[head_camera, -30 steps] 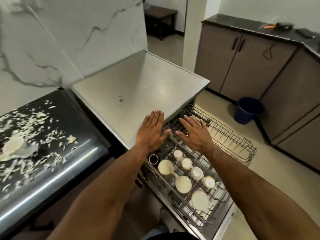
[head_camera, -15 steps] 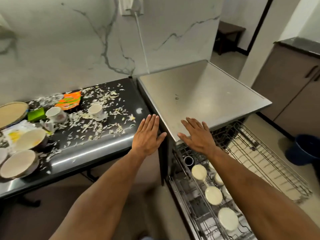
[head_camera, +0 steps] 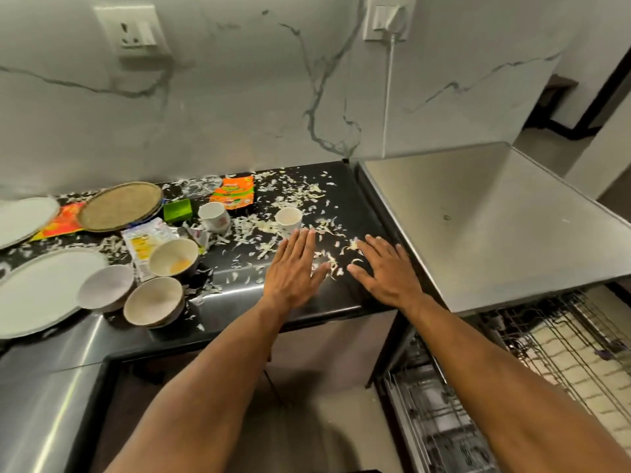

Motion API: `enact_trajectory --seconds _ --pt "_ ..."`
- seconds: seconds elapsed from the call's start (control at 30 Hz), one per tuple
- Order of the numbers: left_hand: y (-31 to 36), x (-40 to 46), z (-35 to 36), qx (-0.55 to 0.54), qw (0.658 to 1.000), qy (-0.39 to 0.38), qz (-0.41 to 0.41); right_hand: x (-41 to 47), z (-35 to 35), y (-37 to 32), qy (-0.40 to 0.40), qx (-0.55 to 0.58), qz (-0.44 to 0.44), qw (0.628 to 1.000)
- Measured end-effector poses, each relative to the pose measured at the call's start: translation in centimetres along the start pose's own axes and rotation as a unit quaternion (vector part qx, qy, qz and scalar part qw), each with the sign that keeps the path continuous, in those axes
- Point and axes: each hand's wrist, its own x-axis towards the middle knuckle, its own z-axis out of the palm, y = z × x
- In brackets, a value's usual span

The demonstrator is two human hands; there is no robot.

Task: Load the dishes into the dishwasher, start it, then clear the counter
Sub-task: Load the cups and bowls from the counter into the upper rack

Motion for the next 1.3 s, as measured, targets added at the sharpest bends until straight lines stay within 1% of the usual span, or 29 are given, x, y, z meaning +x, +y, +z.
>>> enact_trajectory --seconds 0.27,0.37,0.5,0.57,0.67,0.73,0.83,0.9,1.0,1.17,1.3 --pt "-8.5 -0.8 -0.4 -0.021 0.995 0.018 -0.098 6.4 2.1 -6.0 -0.022 -0.001 -0.06 0.998" --pt "-11.2 -0.5 -0.4 -0.033 0.99 0.027 -0.138 9.3 2.6 -8.2 -0.02 0.001 -0.105 0.994" --pt "-14.4 0.5 -0.9 -0.059 0.982 0.072 -0.166 13.5 3.4 -11.6 0.011 0.032 -0.19 0.981" --pt "-15.9 1.3 -1.2 -0.064 0.977 0.07 -0.189 15.6 3.7 -13.4 0.018 0.047 -0.229 0.972" --pt "-18.2 2.5 -1.6 -0.039 0.976 0.058 -0.208 19.0 4.1 -15.8 0.027 0.072 -0.267 0.961" --pt "-19.6 3.3 -1.9 -0.032 0.973 0.044 -0.222 21.1 4.4 -17.0 0.009 0.073 -0.279 0.958" --pt "-21.1 4.5 -2.4 -0.047 0.966 0.016 -0.253 24.0 5.1 -18.3 -0.044 0.076 -0.278 0.957" --pt "-22.0 5.1 -2.4 -0.062 0.964 -0.003 -0.259 25.3 5.6 -18.9 -0.086 0.091 -0.265 0.956" --pt "-23.3 5.9 -2.0 -0.077 0.959 -0.009 -0.273 26.9 6.4 -19.7 -0.14 0.106 -0.243 0.954" --pt "-24.7 7.5 -1.7 -0.109 0.952 -0.045 -0.281 29.2 7.8 -20.8 -0.191 0.139 -0.214 0.948" --pt "-25.3 8.5 -1.2 -0.123 0.95 -0.071 -0.279 30.2 8.7 -21.0 -0.214 0.165 -0.187 0.945"
